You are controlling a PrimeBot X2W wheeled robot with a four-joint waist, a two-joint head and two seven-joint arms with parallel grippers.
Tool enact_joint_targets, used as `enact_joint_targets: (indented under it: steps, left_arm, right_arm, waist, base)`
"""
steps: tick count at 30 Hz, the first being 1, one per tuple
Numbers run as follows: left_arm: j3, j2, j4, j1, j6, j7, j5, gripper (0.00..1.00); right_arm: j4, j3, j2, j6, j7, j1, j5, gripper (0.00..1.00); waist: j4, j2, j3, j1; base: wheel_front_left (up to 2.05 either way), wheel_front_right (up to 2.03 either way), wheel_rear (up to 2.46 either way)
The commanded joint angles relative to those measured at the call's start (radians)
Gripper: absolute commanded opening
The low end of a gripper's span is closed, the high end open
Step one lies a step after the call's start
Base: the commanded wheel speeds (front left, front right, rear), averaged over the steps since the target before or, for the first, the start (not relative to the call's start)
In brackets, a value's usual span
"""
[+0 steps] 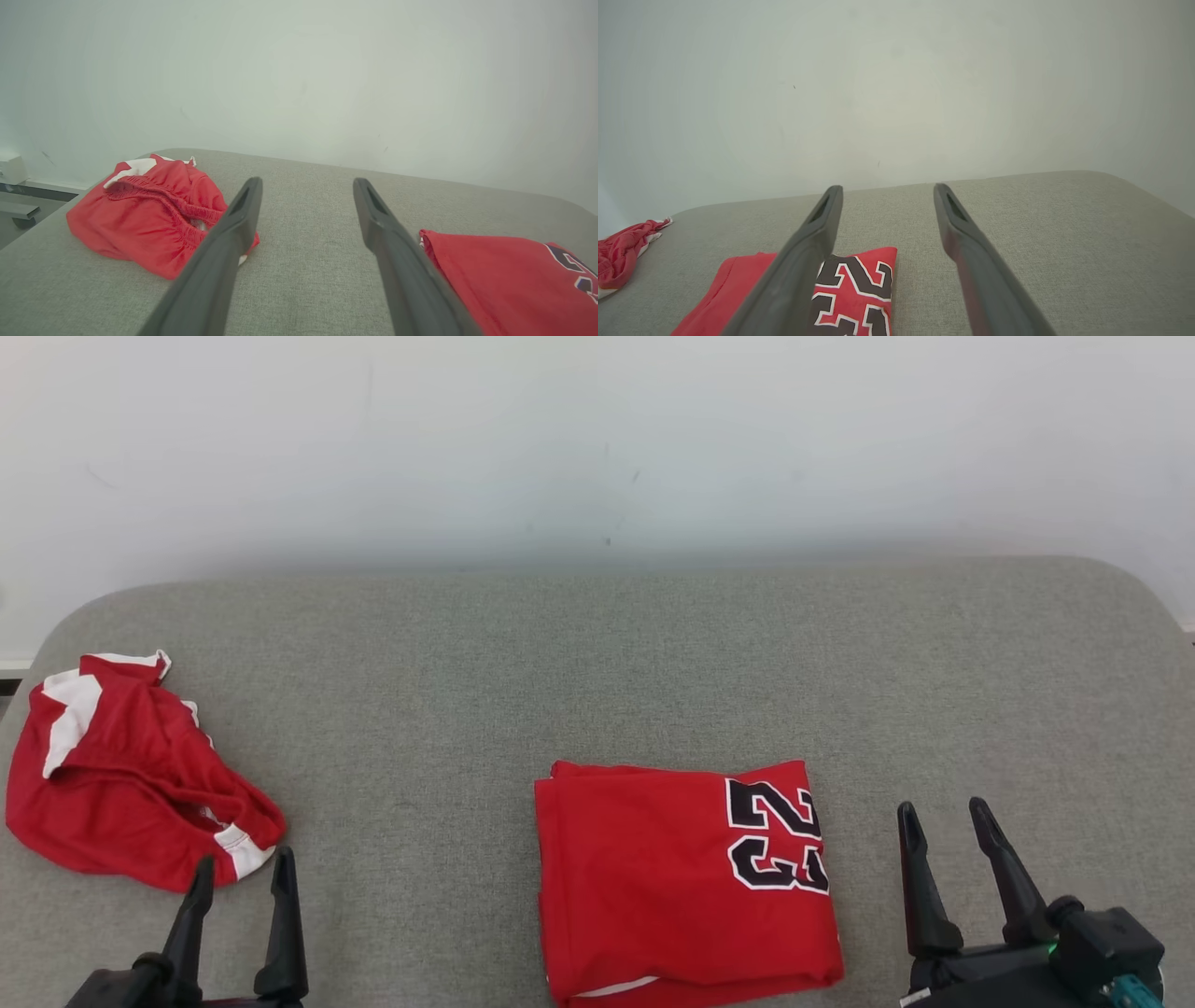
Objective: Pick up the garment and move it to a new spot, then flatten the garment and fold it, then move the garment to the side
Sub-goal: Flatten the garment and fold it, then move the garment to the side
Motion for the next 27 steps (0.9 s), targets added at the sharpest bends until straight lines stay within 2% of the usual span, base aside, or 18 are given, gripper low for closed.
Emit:
enact_joint_targets:
  steps: [1,13,27]
  left_arm:
    - [-0.005,0.004,0.001,0.017,0.001,0.000,0.016,1.00]
    - [-0.047,0.046,-0.004,0.060,0.001,0.000,0.066,1.00]
    - [-0.039,0.038,-0.005,0.083,0.001,0.000,0.076,1.00]
  right_arm:
    - [-0.015,-0.004,0.006,-0.003,-0.001,0.021,-0.008,1.00]
    - [-0.064,-0.008,0.008,-0.003,-0.001,0.133,-0.050,1.00]
    - [-0.046,0.004,0.008,-0.003,-0.001,0.136,-0.064,1.00]
  waist:
    - [0.000,0.0000,-0.006,0.0001]
    - [0.036,0.0000,-0.026,0.0001]
    - [0.065,0.0000,-0.025,0.0001]
  base:
    - [0.00,0.00,0.00]
    - [0.00,0.00,0.00]
    - [0.00,0.00,0.00]
